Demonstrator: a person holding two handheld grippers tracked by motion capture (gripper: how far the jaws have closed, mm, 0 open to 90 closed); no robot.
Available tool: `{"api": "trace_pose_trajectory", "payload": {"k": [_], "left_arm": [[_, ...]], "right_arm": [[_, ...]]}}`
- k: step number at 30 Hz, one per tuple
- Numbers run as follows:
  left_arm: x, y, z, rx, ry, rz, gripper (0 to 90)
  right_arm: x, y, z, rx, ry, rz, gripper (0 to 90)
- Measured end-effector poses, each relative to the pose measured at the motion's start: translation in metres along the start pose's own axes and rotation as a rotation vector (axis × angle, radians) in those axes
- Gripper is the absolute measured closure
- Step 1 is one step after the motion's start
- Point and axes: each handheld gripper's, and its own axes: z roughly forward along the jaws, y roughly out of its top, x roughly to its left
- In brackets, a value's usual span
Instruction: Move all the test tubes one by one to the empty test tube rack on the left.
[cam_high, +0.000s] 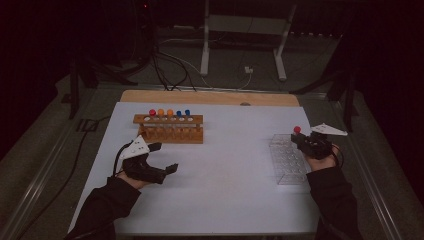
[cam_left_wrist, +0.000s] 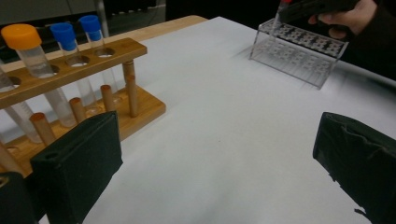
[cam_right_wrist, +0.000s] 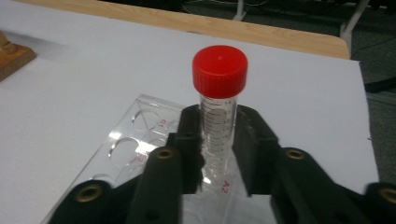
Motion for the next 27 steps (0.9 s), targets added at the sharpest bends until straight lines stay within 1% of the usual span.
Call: {"api": "trace_pose_trajectory", "payload": {"k": [3,6,8,13,18,22,24,27], "left_arm": [[0.0,0.0,0.0,0.001,-0.002,0.0,2.1],[0.0,0.0,0.0,0.002,-0.002,-0.002,2.1],[0.0,0.0,0.0,0.003,-0.001,-0.003,2.1],[0.0,0.0,-0.001,0.002,-0.004,-0.002,2.1],[0.0,0.001,-0.001,0.004,-0.011,-0.002,2.1],[-0.001,0.002,-0.001,0.002,-0.014,-0.002,2.1],[-0.001,0.003,-0.001,0.006,-0.017,0.001,2.1],[-0.003,0.004,-0.001,0.009,-0.021,0.001,2.1]], "right_arm": [[0.001,0.001,0.0,0.005,-0.014,-0.011,74.1],[0.001,0.003,-0.004,-0.02,-0.015,-0.007,74.5],[0.001,0.006,-0.009,-0.04,-0.021,-0.012,74.6],[0.005,0.017,-0.023,-0.076,-0.034,-0.046,74.6],[0.009,0.028,-0.039,-0.115,-0.048,-0.062,74.6],[0.017,0.035,-0.053,-0.153,-0.029,-0.077,74.7],[0.025,0.039,-0.057,-0.166,-0.008,-0.089,74.6],[0.042,0.043,-0.061,-0.173,0.035,-0.121,74.6]]}}
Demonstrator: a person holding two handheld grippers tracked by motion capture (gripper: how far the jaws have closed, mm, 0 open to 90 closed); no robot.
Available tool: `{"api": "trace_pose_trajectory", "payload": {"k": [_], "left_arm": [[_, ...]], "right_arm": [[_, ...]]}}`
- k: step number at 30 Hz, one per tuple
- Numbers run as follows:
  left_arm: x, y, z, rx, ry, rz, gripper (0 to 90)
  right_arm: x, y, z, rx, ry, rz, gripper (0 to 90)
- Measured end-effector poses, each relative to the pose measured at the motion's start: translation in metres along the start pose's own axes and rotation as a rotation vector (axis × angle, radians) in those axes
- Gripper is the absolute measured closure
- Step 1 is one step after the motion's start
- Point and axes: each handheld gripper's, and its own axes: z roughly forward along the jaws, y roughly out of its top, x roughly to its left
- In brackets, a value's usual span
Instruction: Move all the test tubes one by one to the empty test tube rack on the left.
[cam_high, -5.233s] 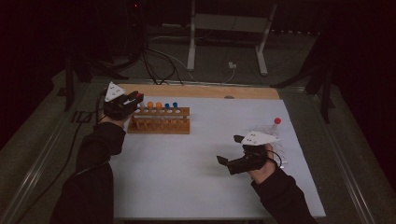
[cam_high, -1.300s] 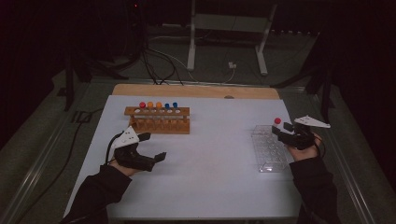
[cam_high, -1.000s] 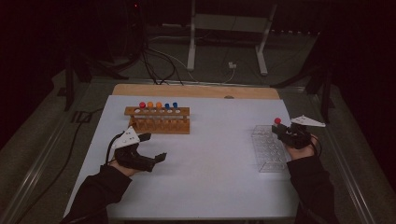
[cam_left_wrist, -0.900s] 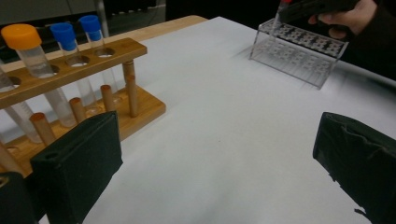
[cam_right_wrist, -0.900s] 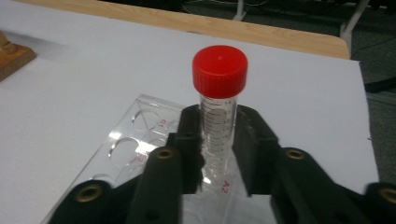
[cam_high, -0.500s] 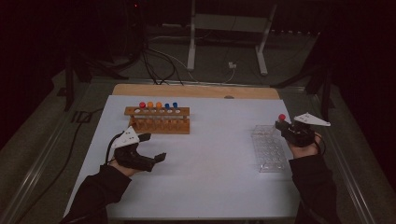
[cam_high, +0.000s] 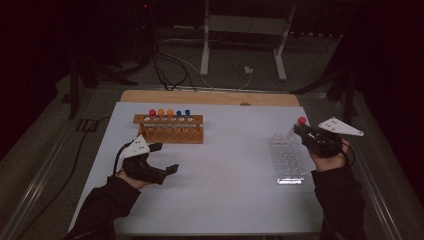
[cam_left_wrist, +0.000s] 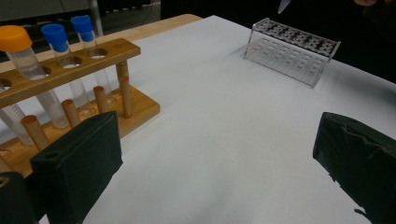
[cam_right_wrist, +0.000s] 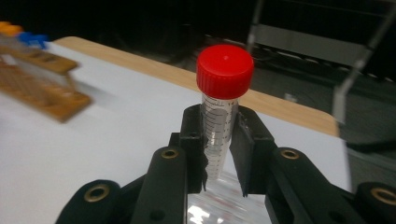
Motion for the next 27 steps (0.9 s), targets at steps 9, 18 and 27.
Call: {"api": "trace_pose_trajectory", "payload": {"k": [9,18,27], "left_arm": [[-0.005,0.003,0.002,0.015,-0.021,0.009,2.1],[-0.008,0.015,0.001,-0.005,-0.031,0.037,2.1],[-0.018,0.033,0.01,-0.027,-0.087,0.065,2.2]], "right_arm": [[0.054,0.005,0.013,0.024,0.16,-0.081,74.6],[0.099,-0.001,0.03,0.073,0.306,-0.138,74.6],[0.132,-0.009,0.044,0.117,0.41,-0.19,74.6]]}}
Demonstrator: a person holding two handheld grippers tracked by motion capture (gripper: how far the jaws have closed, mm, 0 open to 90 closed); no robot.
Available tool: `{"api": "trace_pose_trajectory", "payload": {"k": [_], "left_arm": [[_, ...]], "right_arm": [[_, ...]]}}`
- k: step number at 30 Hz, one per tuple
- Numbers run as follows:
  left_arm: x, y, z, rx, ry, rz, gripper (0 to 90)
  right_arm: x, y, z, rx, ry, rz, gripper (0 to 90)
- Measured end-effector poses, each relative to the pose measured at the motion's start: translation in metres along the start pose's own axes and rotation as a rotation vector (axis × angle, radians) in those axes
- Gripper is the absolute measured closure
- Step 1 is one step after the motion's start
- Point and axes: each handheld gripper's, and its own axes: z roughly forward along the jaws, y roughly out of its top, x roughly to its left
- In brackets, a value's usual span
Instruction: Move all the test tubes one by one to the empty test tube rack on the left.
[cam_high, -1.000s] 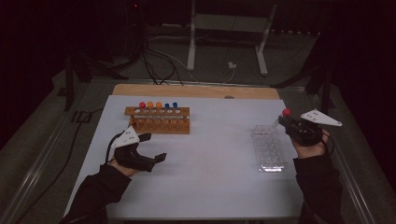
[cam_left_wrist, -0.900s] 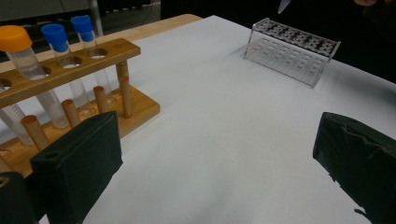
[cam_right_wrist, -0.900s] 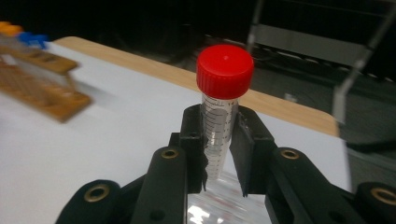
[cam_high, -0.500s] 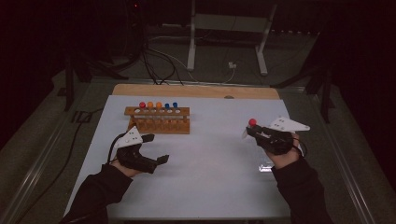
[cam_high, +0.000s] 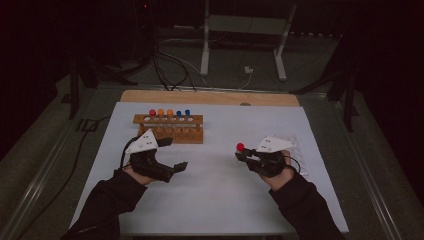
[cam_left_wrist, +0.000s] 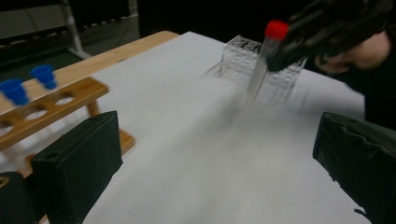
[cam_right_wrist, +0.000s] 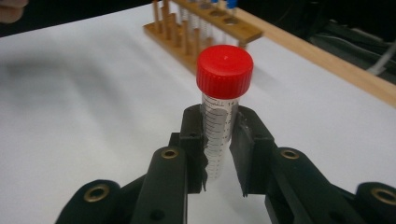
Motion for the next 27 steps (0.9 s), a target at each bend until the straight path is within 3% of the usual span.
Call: {"api": "trace_pose_trajectory", "payload": {"k": [6,12,18,24,27], "left_arm": [[-0.007,0.005,0.017,0.0,-0.047,0.008,2.4],[-0.017,0.012,0.035,-0.005,-0.098,0.029,8.5],[-0.025,0.015,0.055,-0.001,-0.151,0.043,21.9],[-0.031,0.016,0.071,-0.003,-0.173,0.053,34.4],[-0.035,0.017,0.081,0.025,-0.168,0.068,40.8]], "right_arm": [[0.013,0.0,0.01,0.014,0.048,-0.019,74.6],[0.021,-0.001,0.016,0.027,0.08,-0.029,74.6],[0.028,-0.003,0.021,0.041,0.103,-0.035,74.6],[0.03,-0.004,0.024,0.049,0.114,-0.035,74.6],[0.031,-0.004,0.024,0.049,0.117,-0.031,74.6]]}}
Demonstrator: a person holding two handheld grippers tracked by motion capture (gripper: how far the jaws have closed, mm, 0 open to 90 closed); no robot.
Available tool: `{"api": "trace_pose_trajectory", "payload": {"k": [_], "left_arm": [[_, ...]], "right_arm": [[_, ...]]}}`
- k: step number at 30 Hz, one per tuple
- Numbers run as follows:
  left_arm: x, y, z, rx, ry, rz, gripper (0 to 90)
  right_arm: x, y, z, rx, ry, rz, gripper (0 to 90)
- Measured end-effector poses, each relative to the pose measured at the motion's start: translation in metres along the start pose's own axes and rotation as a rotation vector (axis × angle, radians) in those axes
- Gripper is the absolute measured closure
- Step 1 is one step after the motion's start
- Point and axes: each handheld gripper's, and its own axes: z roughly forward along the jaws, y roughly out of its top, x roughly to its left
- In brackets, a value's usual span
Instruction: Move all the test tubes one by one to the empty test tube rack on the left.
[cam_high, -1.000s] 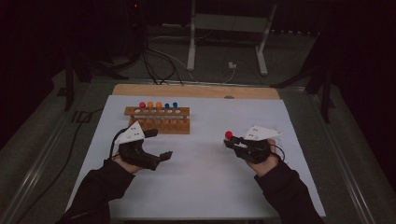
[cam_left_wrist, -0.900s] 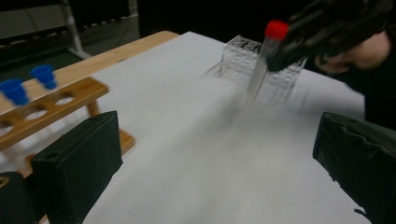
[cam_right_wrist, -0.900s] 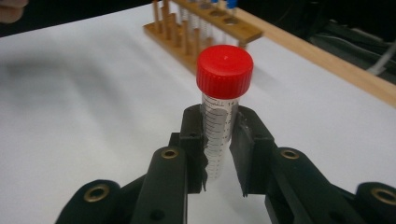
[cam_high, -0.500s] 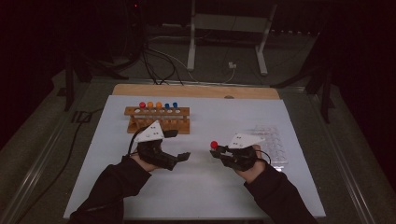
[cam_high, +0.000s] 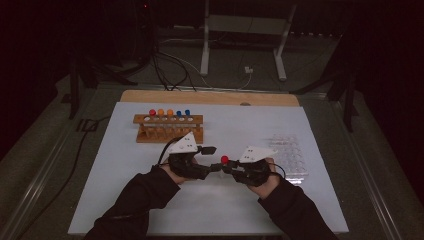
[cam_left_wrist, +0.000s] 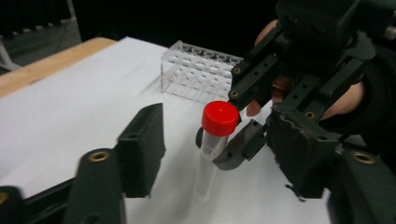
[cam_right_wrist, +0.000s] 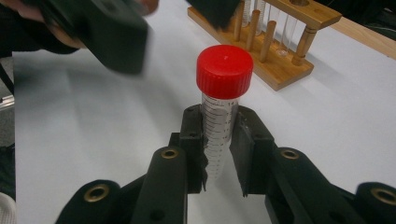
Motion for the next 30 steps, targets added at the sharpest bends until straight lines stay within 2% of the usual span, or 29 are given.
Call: {"api": "trace_pose_trajectory", "payload": {"k": [6,14,22,25,30], "left_arm": [[0.0,0.001,0.01,0.0,-0.003,0.009,53.1],[-0.003,0.001,0.018,0.016,-0.005,0.045,69.0],[-0.002,0.003,0.018,0.018,-0.002,0.064,71.5],[-0.001,0.005,0.017,0.014,0.0,0.058,71.6],[0.004,0.009,0.009,-0.008,0.023,0.044,71.7]], "right_arm": [[0.0,0.0,-0.001,-0.003,-0.001,-0.002,74.6],[-0.001,0.001,-0.001,0.003,-0.003,0.0,74.6],[-0.002,0.0,-0.002,-0.002,-0.004,0.006,74.4],[-0.003,0.001,-0.003,-0.004,-0.008,0.016,73.2],[-0.003,0.001,-0.007,-0.014,-0.032,0.022,61.9]]}}
